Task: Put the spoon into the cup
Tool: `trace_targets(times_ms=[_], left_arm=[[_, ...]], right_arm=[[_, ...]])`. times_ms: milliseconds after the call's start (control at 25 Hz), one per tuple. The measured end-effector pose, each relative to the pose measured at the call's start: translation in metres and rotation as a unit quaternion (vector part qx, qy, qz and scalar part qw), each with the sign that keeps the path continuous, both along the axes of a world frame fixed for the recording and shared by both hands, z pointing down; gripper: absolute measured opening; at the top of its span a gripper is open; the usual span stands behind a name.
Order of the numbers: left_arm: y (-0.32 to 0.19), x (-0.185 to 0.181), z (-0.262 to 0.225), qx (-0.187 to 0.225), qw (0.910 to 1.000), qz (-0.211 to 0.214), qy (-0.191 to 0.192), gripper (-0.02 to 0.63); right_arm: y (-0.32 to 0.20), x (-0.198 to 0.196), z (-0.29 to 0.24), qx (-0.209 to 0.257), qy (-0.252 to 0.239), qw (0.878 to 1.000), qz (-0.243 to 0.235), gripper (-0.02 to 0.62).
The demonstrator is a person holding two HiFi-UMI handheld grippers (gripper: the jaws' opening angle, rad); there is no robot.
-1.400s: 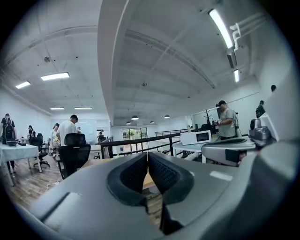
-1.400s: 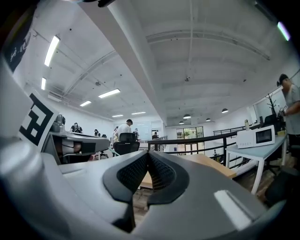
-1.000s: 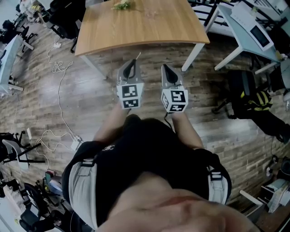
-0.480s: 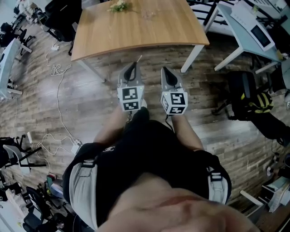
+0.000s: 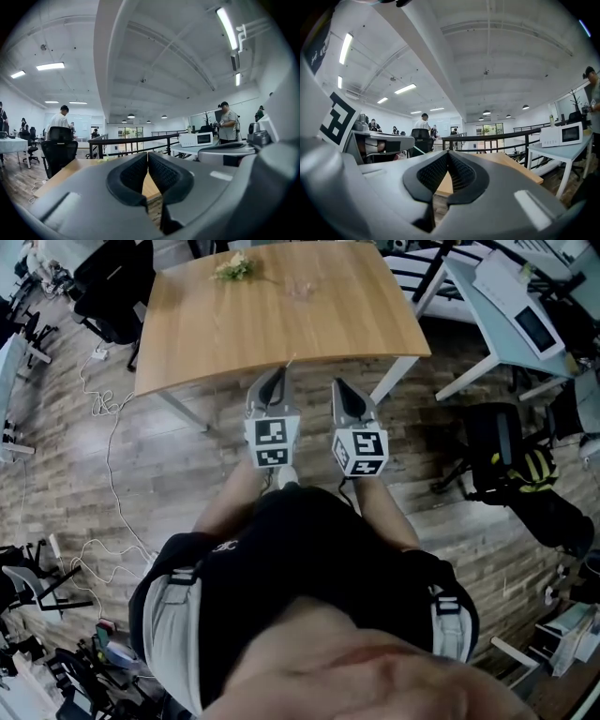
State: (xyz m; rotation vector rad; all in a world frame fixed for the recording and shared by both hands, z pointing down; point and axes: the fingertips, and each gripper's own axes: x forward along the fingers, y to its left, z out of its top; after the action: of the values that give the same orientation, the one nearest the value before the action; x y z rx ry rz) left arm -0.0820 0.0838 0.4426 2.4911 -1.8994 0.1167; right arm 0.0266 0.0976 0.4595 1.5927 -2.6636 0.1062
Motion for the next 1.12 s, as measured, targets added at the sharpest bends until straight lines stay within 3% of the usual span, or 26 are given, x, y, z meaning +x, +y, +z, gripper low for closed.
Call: trace_targets(times_ms=[600, 1120], left_arm=[[-0.140, -0.048, 0.010, -0.011, 0.9998, 0.013, 0.003, 0.018], [-0.210, -0.044, 0.026, -0.029, 0.9995, 0.005, -0.008, 0.018]], right_arm=[[-0.136, -0.041, 0.004, -0.009, 0.001, 1.000, 0.022, 0.000], [-0.215, -0.037, 0.027, -0.030, -0.013, 0.999, 0.008, 0.000]])
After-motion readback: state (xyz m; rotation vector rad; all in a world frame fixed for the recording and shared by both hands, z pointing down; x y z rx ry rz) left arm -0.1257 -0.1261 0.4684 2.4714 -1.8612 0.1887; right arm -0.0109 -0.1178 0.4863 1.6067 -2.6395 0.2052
